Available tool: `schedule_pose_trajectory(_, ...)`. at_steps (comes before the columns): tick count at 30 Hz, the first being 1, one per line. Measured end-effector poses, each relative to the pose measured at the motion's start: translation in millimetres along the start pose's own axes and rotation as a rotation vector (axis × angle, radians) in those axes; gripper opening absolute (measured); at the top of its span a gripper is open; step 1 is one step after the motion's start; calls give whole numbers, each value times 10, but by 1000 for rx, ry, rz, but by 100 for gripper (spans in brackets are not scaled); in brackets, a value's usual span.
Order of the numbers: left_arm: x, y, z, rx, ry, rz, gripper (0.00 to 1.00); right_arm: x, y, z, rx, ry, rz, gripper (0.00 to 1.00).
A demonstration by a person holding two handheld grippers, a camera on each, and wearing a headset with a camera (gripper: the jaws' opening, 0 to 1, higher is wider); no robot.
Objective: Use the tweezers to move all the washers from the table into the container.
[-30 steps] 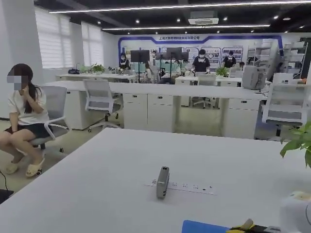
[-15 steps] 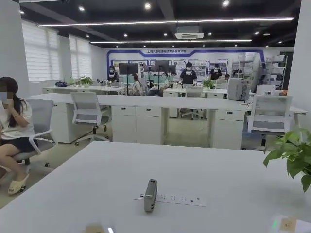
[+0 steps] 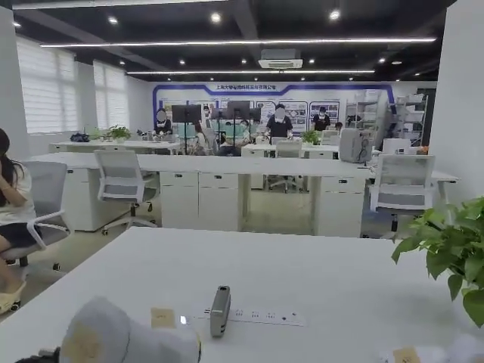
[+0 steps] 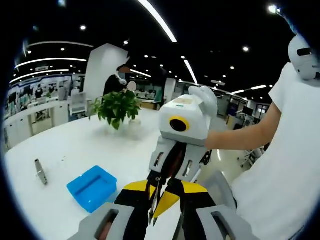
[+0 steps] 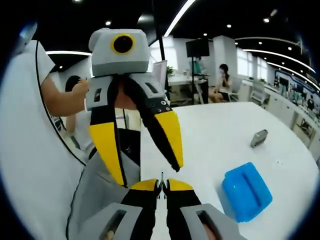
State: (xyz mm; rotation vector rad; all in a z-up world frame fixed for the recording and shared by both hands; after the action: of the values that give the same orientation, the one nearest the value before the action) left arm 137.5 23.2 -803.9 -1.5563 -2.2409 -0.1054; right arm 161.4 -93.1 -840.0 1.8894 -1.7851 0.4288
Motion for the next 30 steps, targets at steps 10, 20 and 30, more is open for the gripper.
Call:
schedule_pose_trajectory(10, -32, 7, 26, 33, -27, 97, 12, 53, 80, 5, -2, 20, -67, 2)
schedule_pose_trajectory(20, -118, 51, -14, -25, -27, 93, 0, 58, 79, -12, 18, 30, -70, 2)
schedule_pose_trajectory(30, -129, 74, -59, -53, -10, 89, 0, 84, 50, 61, -23, -34, -85, 4)
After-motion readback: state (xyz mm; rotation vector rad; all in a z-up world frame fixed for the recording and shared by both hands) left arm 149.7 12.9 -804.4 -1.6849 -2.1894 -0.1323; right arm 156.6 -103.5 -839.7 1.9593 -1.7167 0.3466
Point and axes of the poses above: the centre of the closed fingertips' face, and the gripper's own axes: x roughly backward along the fingers, y roughly to its left, z roughly out of its underside, the point moved 9 cm from there along x, roughly backward along the fingers, and after that the axes turned 4 degrees about -z, right-handed, at the moved point
